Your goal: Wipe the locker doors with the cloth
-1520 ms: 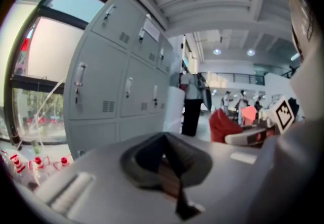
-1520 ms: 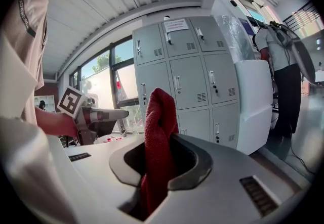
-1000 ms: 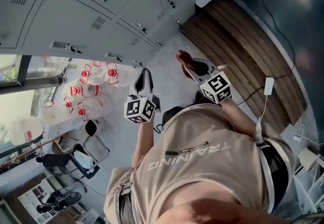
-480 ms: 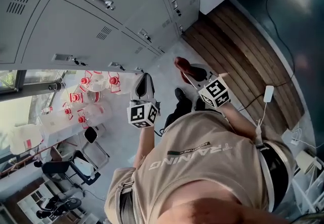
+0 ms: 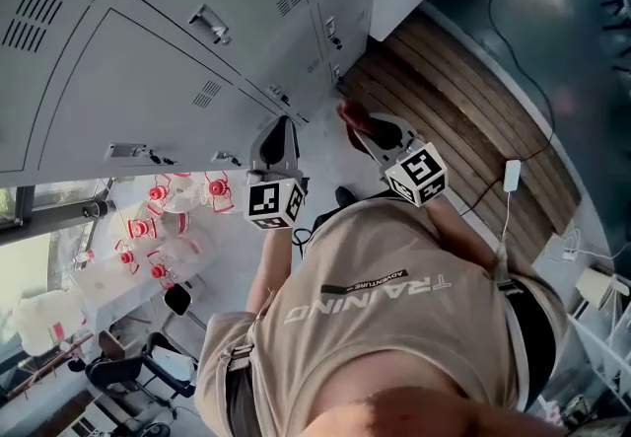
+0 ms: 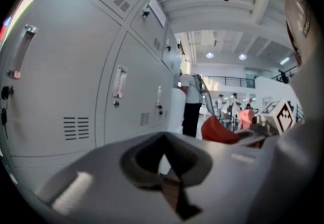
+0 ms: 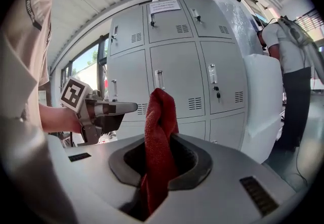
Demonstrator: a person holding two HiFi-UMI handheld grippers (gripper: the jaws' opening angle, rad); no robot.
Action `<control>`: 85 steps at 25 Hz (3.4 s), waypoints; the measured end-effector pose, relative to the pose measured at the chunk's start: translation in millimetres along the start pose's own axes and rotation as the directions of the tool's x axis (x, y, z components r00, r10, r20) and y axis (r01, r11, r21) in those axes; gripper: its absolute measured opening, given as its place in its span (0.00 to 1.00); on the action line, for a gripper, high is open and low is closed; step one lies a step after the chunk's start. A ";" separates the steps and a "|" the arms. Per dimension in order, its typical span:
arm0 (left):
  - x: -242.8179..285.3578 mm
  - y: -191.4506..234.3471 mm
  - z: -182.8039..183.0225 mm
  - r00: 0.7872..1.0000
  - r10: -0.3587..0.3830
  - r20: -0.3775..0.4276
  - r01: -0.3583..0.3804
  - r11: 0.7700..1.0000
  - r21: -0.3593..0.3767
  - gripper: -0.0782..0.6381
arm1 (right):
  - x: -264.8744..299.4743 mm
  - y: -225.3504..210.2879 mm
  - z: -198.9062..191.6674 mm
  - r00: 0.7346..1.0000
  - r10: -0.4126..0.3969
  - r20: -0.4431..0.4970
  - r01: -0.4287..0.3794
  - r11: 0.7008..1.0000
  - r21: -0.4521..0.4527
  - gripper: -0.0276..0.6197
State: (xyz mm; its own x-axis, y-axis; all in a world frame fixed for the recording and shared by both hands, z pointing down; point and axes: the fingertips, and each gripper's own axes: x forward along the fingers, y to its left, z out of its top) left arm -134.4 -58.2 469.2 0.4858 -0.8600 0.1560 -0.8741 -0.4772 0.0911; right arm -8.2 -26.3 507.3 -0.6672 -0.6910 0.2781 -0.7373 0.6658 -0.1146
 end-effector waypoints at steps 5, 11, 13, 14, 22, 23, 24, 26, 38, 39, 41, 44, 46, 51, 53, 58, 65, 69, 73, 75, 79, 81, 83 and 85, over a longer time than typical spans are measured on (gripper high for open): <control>9.4 31.5 -2.1 1.000 0.011 0.010 -0.011 1.000 -0.020 0.12 | 32.0 -0.5 9.7 1.000 -0.006 0.002 0.006 1.000 0.007 0.13; 20.2 56.9 -3.0 0.998 0.057 0.000 -0.057 0.998 -0.030 0.12 | 65.5 -6.3 17.6 0.999 0.047 -0.028 -0.047 0.999 -0.025 0.13; 28.7 63.1 -2.5 0.997 0.075 -0.007 -0.075 0.996 -0.037 0.12 | 77.2 -12.7 17.8 0.997 0.075 -0.036 -0.075 0.997 -0.016 0.13; 33.1 65.2 -1.3 0.996 0.086 -0.011 -0.087 0.995 -0.039 0.12 | 82.8 -15.2 17.2 0.994 0.096 -0.043 -0.097 0.995 -0.013 0.13; 79.5 83.8 18.5 0.978 0.206 -0.020 -0.207 0.976 -0.059 0.12 | 130.3 -41.7 45.6 0.951 0.306 -0.047 -0.309 0.943 -0.124 0.13; 85.1 85.1 23.4 0.974 0.227 -0.015 -0.227 0.972 -0.056 0.12 | 134.7 -45.6 54.7 0.942 0.332 -0.039 -0.334 0.928 -0.167 0.13; 90.8 86.4 28.3 0.969 0.246 -0.008 -0.246 0.968 -0.056 0.12 | 138.8 -49.7 62.8 0.935 0.355 -0.031 -0.353 0.912 -0.209 0.13; 102.2 90.0 36.4 0.960 0.280 0.008 -0.279 0.956 -0.088 0.12 | 147.5 -58.8 74.1 0.919 0.394 -0.021 -0.384 0.881 -0.276 0.13; 93.5 108.9 64.2 0.880 0.474 0.035 -0.467 0.876 -0.119 0.12 | 183.4 -70.5 144.5 0.851 0.523 0.043 -0.415 0.721 -0.555 0.13; 89.6 109.8 66.2 0.880 0.474 0.036 -0.468 0.877 -0.109 0.12 | 183.2 -67.5 152.0 0.858 0.512 0.042 -0.394 0.708 -0.587 0.13; 81.1 111.7 68.4 0.883 0.468 0.030 -0.463 0.881 -0.093 0.12 | 180.1 -54.9 170.8 0.862 0.504 0.055 -0.345 0.663 -0.665 0.13; 70.2 118.1 67.5 0.889 0.457 0.020 -0.453 0.886 -0.103 0.12 | 171.4 -28.8 205.9 0.845 0.525 0.103 -0.275 0.590 -0.759 0.13; 66.2 121.1 69.3 0.889 0.456 0.038 -0.449 0.886 -0.114 0.12 | 165.6 -16.6 230.0 0.837 0.531 0.135 -0.209 0.537 -0.817 0.13; 55.5 131.4 77.0 0.886 0.456 0.078 -0.446 0.887 -0.124 0.12 | 159.1 2.1 284.5 0.832 0.518 0.197 -0.033 0.402 -0.915 0.13; 42.5 137.4 79.4 0.883 0.463 0.080 -0.455 0.885 -0.103 0.12 | 152.8 14.7 308.4 0.820 0.518 0.243 0.035 0.378 -0.925 0.13; 29.0 144.3 73.8 0.881 0.467 0.072 -0.460 0.883 -0.094 0.12 | 136.0 37.6 367.9 0.792 0.501 0.348 0.251 0.251 -0.935 0.13; 16.0 144.2 81.7 0.881 0.465 0.090 -0.460 0.885 -0.072 0.12 | 134.5 51.3 410.2 0.795 0.428 0.430 0.421 0.122 -0.899 0.13; 9.4 143.3 77.3 0.877 0.473 0.087 -0.467 0.880 -0.080 0.12 | 155.4 54.2 409.0 0.824 0.374 0.426 0.426 0.088 -0.901 0.13; -1.1 140.9 73.0 0.870 0.486 0.085 -0.479 0.873 -0.092 0.12 | 168.8 57.2 396.4 0.852 0.358 0.382 0.370 0.105 -0.923 0.13; -6.5 140.1 68.7 0.868 0.491 0.076 -0.483 0.870 -0.098 0.12 | 171.8 56.0 389.7 0.867 0.339 0.366 0.358 0.090 -0.929 0.13; -15.5 136.4 60.1 0.865 0.498 0.062 -0.490 0.865 -0.112 0.12 | 182.7 49.4 357.4 0.905 0.311 0.288 0.278 0.079 -0.957 0.13; -16.9 134.6 56.7 0.866 0.497 0.057 -0.488 0.865 -0.120 0.12 | 189.4 45.2 334.8 0.925 0.294 0.239 0.226 0.079 -0.971 0.13; -16.2 132.4 53.9 0.870 0.490 0.057 -0.480 0.867 -0.135 0.12 | 196.9 42.3 309.6 0.942 0.282 0.184 0.169 0.079 -0.982 0.13; -14.4 129.9 52.3 0.874 0.482 0.057 -0.470 0.871 -0.144 0.12 | 205.3 40.4 284.0 0.952 0.276 0.133 0.114 0.083 -0.990 0.13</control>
State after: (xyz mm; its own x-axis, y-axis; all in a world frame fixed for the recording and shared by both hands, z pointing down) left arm -255.2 -117.2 427.4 0.0034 -0.9922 0.1244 -0.9889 0.0152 0.1481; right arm -205.0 -221.2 288.9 -0.8529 -0.5112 0.1063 -0.0323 0.2548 0.9665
